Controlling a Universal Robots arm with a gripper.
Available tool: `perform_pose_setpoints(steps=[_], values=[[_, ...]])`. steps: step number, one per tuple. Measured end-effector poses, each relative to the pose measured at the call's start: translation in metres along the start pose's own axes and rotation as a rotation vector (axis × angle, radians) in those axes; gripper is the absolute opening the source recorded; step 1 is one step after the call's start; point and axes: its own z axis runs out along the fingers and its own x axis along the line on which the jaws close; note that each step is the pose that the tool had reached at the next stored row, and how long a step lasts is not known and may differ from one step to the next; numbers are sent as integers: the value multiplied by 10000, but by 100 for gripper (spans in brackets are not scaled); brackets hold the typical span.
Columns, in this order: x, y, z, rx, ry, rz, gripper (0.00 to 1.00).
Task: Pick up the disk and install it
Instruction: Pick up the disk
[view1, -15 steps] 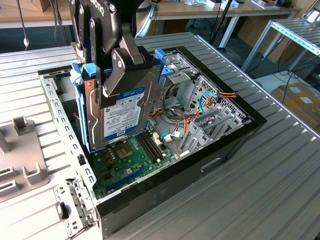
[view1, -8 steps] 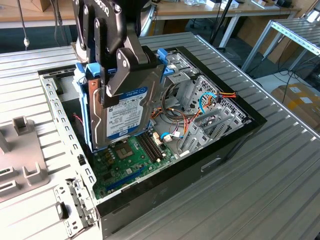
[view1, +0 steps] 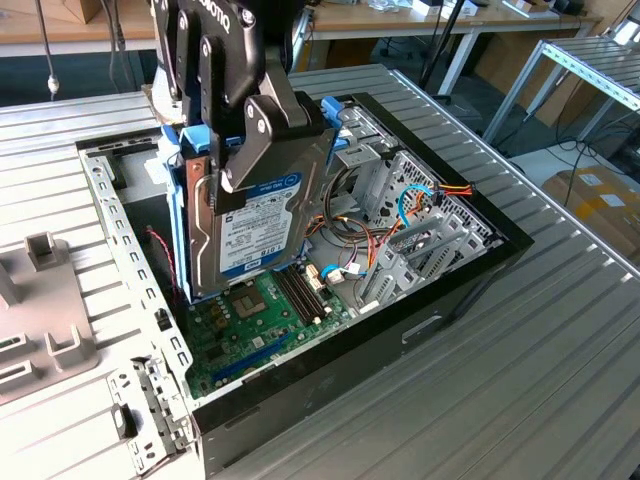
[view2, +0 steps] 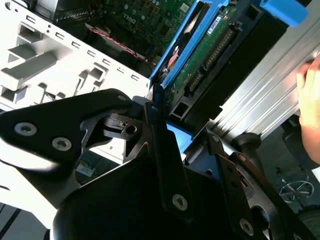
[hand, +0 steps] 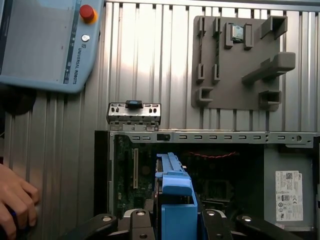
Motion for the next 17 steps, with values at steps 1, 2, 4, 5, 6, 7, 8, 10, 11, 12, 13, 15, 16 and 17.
perform_pose_setpoints(steps=[1, 2, 4, 5, 6, 7, 8, 10, 11, 12, 13, 15, 16, 17], values=[[1, -5, 0, 0, 1, 0, 37], [1, -10, 0, 0, 3, 0, 37], [4, -29, 0, 1, 8, 1, 37], [4, -34, 1, 1, 9, 0, 37], [5, -41, 0, 0, 13, 1, 37], [6, -51, 0, 0, 16, 1, 37], [7, -60, 0, 0, 19, 1, 37], [8, -74, 0, 0, 24, 1, 37], [9, -80, 0, -1, 27, 1, 37], [9, -85, 0, 0, 28, 2, 37], [10, -91, 0, 0, 31, 1, 37], [10, -104, 0, 0, 36, 2, 37], [11, -121, 0, -1, 44, 2, 37], [12, -130, 0, -1, 48, 2, 37]])
